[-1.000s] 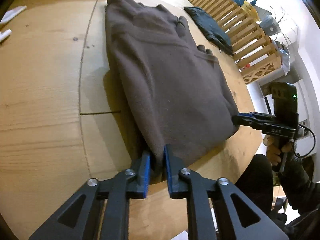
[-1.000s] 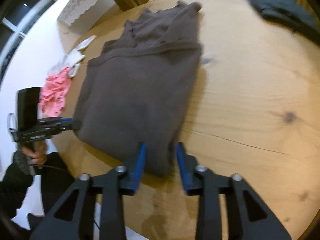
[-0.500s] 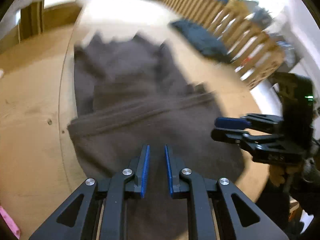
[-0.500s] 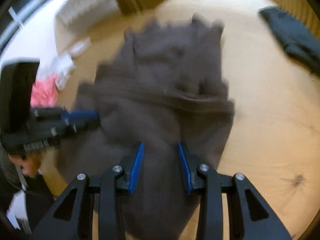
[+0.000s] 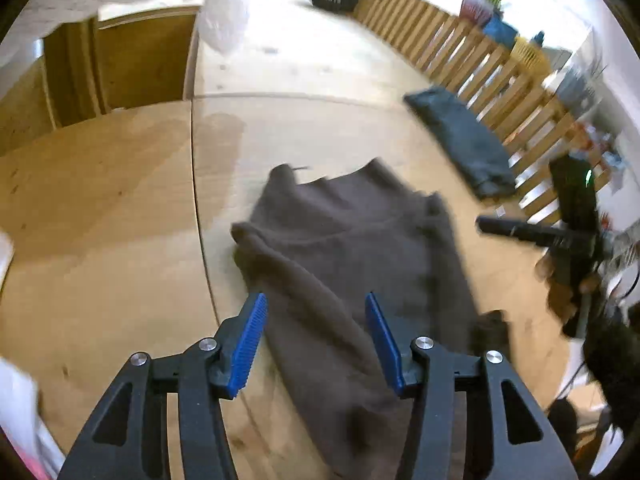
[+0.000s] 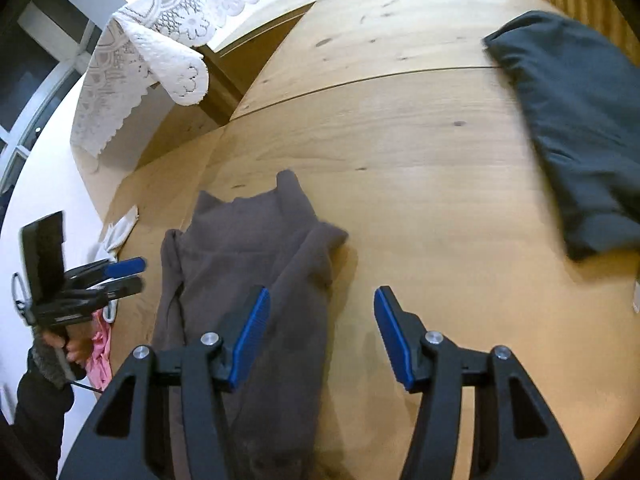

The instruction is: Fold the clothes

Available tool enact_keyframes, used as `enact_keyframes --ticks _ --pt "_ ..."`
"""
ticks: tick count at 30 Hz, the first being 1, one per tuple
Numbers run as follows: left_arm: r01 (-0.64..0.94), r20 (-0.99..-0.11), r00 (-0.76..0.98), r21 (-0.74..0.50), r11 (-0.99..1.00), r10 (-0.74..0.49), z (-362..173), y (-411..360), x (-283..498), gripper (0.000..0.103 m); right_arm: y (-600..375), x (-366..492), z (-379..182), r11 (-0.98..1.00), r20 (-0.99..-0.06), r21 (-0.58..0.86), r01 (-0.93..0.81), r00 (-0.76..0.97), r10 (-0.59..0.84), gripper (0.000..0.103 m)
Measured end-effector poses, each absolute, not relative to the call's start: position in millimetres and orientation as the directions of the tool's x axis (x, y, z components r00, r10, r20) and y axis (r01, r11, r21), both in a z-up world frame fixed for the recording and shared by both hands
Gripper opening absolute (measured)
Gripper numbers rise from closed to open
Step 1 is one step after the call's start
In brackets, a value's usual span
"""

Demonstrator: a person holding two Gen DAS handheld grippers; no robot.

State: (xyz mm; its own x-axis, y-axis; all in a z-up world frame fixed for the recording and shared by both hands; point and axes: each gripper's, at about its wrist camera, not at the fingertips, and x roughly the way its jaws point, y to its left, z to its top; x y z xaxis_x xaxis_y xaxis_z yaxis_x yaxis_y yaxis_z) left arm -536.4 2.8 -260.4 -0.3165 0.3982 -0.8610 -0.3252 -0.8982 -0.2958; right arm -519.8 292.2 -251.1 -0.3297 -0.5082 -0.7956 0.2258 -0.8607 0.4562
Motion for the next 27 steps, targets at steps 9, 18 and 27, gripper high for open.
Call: enact_keyframes --ticks 9,18,27 --pt "-0.325 -0.864 -0.306 -0.3 -0.897 0.4 -286.5 0.1 -554.3 0.049 265.7 -545.0 -276.7 -0.808 -0.77 0.501 0.309 -0.265 -0.58 0.054" --pt "-0.301 -0.843 -0.326 -0.335 -0.893 0.427 -291.6 2.7 -566.7 0.012 260.3 -550.2 -266.1 -0.827 -0.777 0.473 0.302 -0.3 -0.554 0.015" --pt "-0.43 -0.721 -0.471 -0.314 -0.846 0.507 -202.2 -5.8 -486.3 0.009 269.6 -469.3 -169.8 -0.806 -0.696 0.413 0.424 -0.424 -0.58 0.012"
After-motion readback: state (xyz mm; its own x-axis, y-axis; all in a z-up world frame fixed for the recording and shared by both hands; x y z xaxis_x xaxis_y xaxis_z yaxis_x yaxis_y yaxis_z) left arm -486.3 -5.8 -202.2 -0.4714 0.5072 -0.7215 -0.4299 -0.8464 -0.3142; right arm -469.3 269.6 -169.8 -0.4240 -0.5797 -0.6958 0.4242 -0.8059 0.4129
